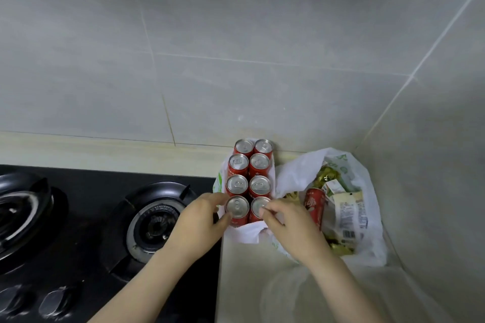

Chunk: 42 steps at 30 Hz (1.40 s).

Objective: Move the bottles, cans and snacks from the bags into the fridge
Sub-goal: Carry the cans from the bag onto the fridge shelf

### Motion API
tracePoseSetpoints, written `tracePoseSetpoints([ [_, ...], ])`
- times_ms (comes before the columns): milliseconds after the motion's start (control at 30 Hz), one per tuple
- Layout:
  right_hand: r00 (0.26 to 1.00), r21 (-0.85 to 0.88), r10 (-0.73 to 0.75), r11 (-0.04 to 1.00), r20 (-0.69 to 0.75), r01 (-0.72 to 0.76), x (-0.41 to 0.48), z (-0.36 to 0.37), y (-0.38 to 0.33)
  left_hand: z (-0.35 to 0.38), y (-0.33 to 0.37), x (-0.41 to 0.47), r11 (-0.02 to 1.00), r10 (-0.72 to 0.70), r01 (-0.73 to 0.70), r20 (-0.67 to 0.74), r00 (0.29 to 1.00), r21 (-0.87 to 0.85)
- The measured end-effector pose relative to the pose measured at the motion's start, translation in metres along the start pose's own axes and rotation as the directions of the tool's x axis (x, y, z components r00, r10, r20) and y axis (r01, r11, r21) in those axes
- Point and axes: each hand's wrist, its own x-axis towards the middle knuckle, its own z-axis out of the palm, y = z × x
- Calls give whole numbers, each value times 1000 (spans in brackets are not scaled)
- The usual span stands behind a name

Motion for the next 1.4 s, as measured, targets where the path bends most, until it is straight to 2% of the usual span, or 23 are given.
tracePoseSetpoints([
  [167, 998, -16, 36, 999, 55, -35, -6, 7, 15, 18, -2, 8, 1000, -5, 5, 18, 1000, -4],
  [400, 949, -62, 310, 950, 61, -306, -11, 25, 32, 35, -5, 19, 1000, -10, 10, -2, 1000, -10],
  [567, 929, -4, 363, 932, 67, -364, -7, 41, 39, 42, -9, 31, 1000, -22, 21, 26, 999, 20],
  [800, 938, 163, 347, 926, -2, -342, 10, 53, 38, 54, -18, 35, 989, -67, 62, -30, 997, -131],
  [1033, 929, 296, 365, 896, -66, -331, 17, 68, 41, 60, -26, 39, 977, -153, 147, -24, 988, -155],
  [1200, 926, 257, 350, 916, -138, -308, 18, 68, 43, 59, -26, 37, 989, -103, 94, -69, 992, -115],
  [1400, 926, 230, 328, 931, -185, -284, 12, 59, 41, 45, -27, 26, 973, -67, 48, -78, 995, -228],
])
